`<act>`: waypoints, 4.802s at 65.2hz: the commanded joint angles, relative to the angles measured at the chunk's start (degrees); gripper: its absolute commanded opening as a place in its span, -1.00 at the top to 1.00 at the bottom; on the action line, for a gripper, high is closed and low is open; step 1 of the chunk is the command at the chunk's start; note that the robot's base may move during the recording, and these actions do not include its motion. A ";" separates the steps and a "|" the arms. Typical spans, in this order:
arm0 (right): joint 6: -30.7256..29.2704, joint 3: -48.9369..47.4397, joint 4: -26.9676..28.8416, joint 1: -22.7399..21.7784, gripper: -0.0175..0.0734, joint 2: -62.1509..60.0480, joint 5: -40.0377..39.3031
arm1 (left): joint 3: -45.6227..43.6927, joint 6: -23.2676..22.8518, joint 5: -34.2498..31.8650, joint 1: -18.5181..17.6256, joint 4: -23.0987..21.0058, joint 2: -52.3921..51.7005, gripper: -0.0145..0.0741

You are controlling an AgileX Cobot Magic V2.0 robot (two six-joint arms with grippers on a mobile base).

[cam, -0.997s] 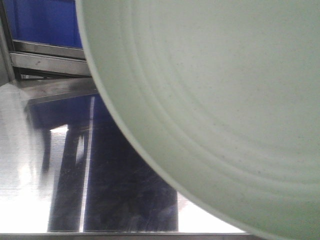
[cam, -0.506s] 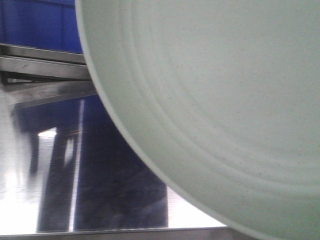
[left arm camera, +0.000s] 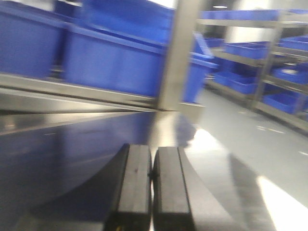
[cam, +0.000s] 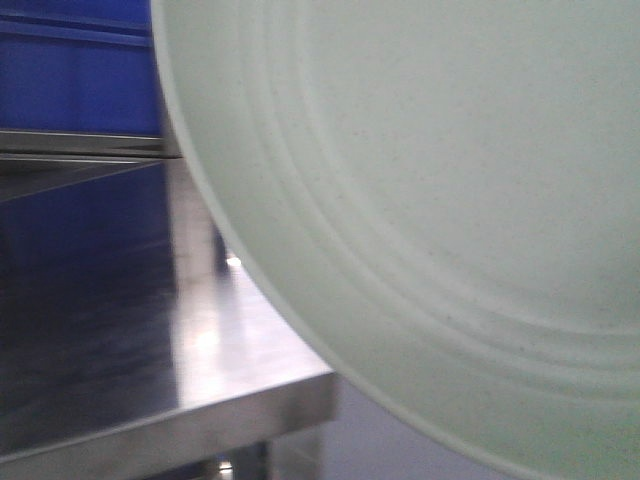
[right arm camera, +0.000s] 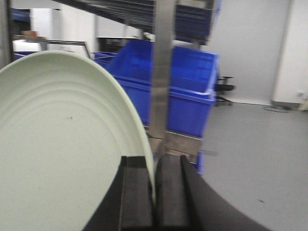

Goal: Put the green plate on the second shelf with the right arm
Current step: 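Hold the plate in the right gripper while driving away from the table, then keep holding the plate while driving up to the shelf of blue bins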

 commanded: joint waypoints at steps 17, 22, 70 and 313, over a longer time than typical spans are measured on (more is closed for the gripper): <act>0.40 -2.06 0.14 -0.12 0.49 0.51 -4.39 | 2.34 -0.19 -5.13 -0.17 -0.47 -0.93 0.38; 0.40 -2.06 0.14 -0.12 0.49 0.51 -4.39 | 2.34 -0.19 -5.13 -0.17 -0.47 -0.93 0.38; 0.40 -2.06 0.09 -0.12 0.49 0.51 -4.37 | 2.34 -0.19 -5.13 -0.17 -0.47 -0.93 0.38; 0.40 -2.06 0.04 -0.12 0.49 0.51 -4.40 | 2.34 -0.19 -5.13 -0.17 -0.47 -0.93 0.38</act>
